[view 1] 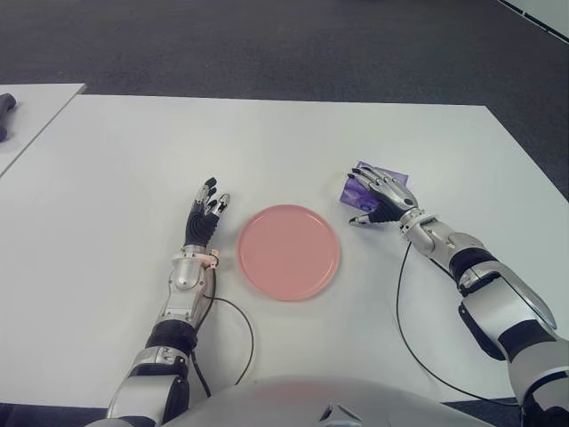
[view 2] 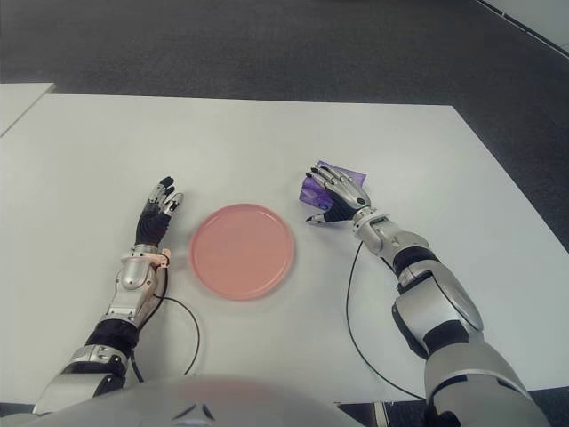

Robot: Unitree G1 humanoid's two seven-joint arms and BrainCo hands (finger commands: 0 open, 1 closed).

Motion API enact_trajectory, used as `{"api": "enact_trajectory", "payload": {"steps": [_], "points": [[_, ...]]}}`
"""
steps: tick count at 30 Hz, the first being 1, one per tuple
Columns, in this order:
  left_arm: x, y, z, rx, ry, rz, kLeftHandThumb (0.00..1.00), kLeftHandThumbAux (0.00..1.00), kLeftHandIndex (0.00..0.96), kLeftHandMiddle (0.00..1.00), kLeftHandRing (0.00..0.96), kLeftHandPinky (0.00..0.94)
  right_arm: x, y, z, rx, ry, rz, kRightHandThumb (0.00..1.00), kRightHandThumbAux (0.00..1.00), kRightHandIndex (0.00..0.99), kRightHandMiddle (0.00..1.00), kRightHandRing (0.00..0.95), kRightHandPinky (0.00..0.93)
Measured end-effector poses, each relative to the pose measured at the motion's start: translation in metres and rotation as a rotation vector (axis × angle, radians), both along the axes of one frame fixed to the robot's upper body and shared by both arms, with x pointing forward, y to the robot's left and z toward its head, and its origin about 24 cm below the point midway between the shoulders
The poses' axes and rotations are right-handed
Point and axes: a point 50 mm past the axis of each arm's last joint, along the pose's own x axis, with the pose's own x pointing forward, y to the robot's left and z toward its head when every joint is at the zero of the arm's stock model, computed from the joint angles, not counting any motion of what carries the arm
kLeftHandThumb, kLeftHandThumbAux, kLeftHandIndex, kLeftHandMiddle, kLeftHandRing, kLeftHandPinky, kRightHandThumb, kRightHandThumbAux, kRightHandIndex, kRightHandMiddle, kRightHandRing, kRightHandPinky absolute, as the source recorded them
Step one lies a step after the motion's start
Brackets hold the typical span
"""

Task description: Put the tissue paper into the plate.

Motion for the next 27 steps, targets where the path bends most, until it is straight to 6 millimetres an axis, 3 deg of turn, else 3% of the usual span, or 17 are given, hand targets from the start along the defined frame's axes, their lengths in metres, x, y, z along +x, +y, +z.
{"api": "enact_trajectory", "payload": {"steps": [17, 22, 27], "points": [[0.0, 0.001, 0.0, 0.004, -0.005, -0.001, 0.0, 0.416, 0.0, 0.0, 0.0, 0.0, 0.001, 0.001, 0.0, 0.002, 0.001, -0.002, 0.194, 0.579, 0.0, 0.012, 0.0, 0.0], [0.0, 0.001, 0.002, 0.005, -0.02, -0.002, 0.0, 0.417, 0.0, 0.0, 0.0, 0.0, 0.001, -0.001, 0.029, 0.119, -0.268, 0.014, 0.266, 0.587, 0.0, 0.001, 0.0, 0.0], [0.001, 0.001, 0.001, 0.005, -0.018, -0.002, 0.0, 0.416, 0.0, 0.0, 0.0, 0.0, 0.008, -0.013, 0.089, 0.24, -0.612, -0.007, 0.339, 0.552, 0.0, 0.0, 0.0, 0.0]]}}
